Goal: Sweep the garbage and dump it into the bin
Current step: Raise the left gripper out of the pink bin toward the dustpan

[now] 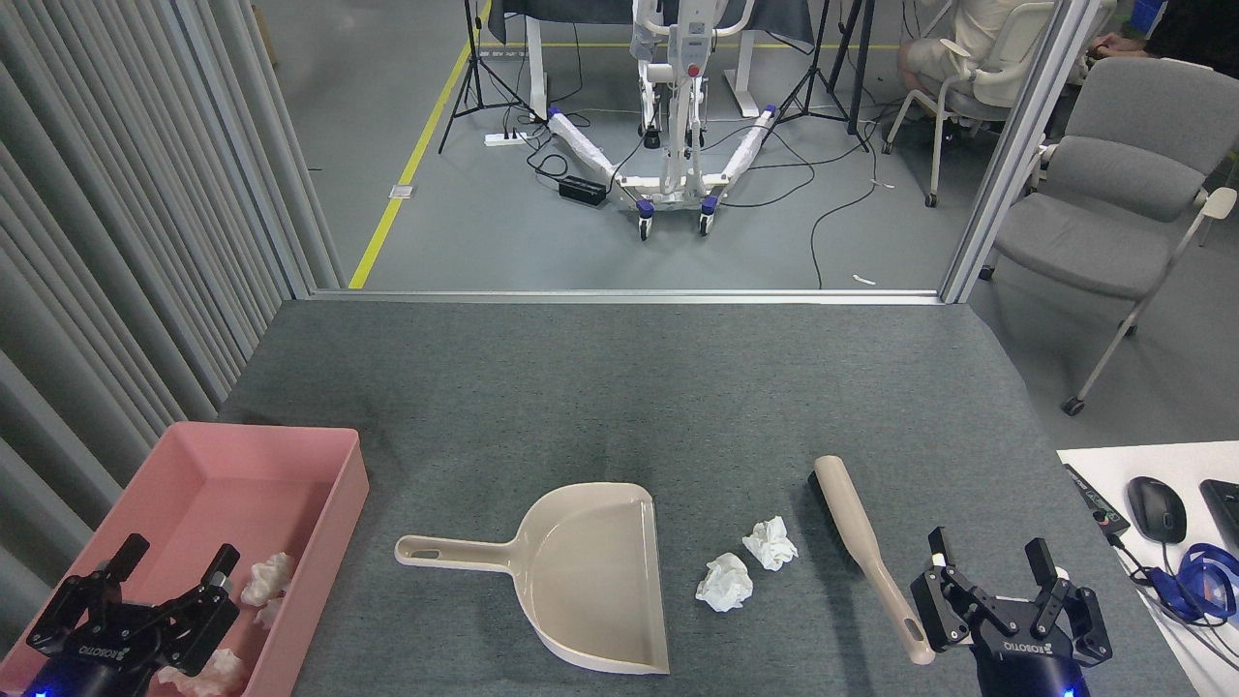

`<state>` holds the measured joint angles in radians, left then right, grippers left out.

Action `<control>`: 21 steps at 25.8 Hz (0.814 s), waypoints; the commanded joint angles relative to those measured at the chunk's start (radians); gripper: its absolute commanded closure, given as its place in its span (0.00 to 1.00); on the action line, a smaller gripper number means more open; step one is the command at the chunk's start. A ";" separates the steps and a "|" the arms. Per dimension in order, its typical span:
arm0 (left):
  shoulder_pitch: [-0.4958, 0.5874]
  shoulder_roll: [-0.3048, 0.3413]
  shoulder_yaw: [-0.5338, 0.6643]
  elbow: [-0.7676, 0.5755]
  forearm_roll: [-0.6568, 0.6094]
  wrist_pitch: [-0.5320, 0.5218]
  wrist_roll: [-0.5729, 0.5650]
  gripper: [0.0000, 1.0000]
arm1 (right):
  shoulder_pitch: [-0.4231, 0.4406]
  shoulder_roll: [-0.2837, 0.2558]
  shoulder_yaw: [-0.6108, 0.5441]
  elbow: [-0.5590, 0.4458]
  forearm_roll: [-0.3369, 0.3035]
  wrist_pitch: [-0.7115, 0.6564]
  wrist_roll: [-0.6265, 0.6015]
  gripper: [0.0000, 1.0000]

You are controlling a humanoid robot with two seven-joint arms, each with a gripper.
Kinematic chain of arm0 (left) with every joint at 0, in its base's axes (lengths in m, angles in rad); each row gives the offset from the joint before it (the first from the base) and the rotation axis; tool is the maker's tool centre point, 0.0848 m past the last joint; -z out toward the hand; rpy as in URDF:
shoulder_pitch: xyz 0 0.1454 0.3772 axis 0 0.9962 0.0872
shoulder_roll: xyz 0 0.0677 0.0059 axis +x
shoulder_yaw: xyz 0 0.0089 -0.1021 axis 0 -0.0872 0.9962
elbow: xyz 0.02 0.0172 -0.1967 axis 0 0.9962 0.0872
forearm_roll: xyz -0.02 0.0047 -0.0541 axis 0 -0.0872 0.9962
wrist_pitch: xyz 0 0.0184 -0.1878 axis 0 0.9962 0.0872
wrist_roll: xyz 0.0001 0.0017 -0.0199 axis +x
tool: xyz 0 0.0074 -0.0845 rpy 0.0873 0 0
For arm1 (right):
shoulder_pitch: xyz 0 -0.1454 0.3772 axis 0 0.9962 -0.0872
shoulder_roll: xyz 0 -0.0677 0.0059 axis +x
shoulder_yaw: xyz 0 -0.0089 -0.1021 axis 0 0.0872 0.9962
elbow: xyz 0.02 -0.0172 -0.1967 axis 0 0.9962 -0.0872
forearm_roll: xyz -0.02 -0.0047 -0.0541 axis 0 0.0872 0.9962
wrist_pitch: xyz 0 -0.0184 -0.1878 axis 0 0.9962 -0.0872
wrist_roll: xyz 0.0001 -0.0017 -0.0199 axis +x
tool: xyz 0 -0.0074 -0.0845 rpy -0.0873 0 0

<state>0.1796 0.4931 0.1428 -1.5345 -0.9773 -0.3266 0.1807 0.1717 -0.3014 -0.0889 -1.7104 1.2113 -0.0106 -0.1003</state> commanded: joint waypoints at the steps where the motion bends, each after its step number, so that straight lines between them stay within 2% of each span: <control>1: 0.000 -0.002 0.000 0.002 0.000 -0.002 -0.001 0.00 | 0.000 -0.002 0.000 -0.002 -0.001 0.000 -0.001 0.02; 12: -0.025 -0.001 -0.005 0.008 0.009 -0.002 -0.009 0.00 | -0.001 0.001 0.000 -0.003 0.001 0.012 0.005 0.02; 17: -0.029 0.007 -0.005 0.010 0.009 0.006 -0.009 0.00 | -0.001 -0.005 0.003 -0.009 -0.007 0.064 0.034 0.02; 21: -0.029 0.005 0.001 0.007 0.011 0.009 -0.009 0.00 | -0.001 -0.041 0.002 -0.009 -0.010 0.064 0.031 0.02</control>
<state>0.1509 0.4986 0.1410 -1.5262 -0.9674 -0.3183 0.1717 0.1707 -0.3222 -0.0875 -1.7191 1.2029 0.0484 -0.0688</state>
